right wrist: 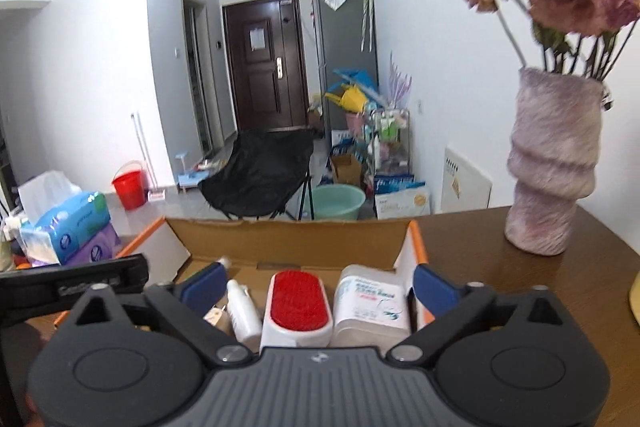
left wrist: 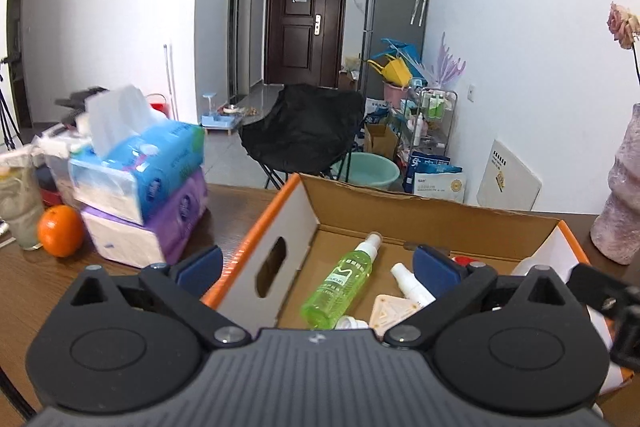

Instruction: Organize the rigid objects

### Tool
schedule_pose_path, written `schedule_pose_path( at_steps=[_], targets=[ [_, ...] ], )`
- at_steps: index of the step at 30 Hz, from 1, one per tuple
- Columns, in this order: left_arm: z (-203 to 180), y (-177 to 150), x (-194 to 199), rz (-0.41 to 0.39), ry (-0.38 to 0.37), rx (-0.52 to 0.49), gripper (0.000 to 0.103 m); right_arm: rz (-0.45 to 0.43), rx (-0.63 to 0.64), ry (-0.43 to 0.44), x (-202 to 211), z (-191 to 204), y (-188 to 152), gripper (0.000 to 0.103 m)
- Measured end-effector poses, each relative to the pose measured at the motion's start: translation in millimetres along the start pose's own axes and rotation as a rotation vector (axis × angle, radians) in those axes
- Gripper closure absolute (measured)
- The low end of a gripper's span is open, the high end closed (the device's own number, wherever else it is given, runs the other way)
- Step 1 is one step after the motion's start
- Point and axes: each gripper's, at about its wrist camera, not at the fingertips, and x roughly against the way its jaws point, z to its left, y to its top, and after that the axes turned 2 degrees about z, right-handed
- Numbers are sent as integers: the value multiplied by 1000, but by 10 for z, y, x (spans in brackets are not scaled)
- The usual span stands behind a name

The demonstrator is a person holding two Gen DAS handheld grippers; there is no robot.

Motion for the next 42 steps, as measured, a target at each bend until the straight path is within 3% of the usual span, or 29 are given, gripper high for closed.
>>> schedule_pose_path(
  at_steps=[6,13,18,29,34,42],
  targets=[
    [100,-37,601,-87,24,-41,0,-67,11,-9,505,-99,-45,0],
    [217,-330,1697,-178,-25,-103,0,-166,37,-31,1503,-174,-261,0],
    [327,-627,2386,-188,-35,-114,0,-216,62,-49,2267,-180,-531,0],
    [530,-1407,3735,-201,-37,-102,0,-211,117,-37,3557,-100,-1224,0],
    [582,-1720,4158,-215,-36,-108,0,-198,142,-32,3944,-77,-1549,0],
    [621,-2078,4505,-206,-48,-113,0,-193,142,-29,4296,-88,-1867,0]
  ],
)
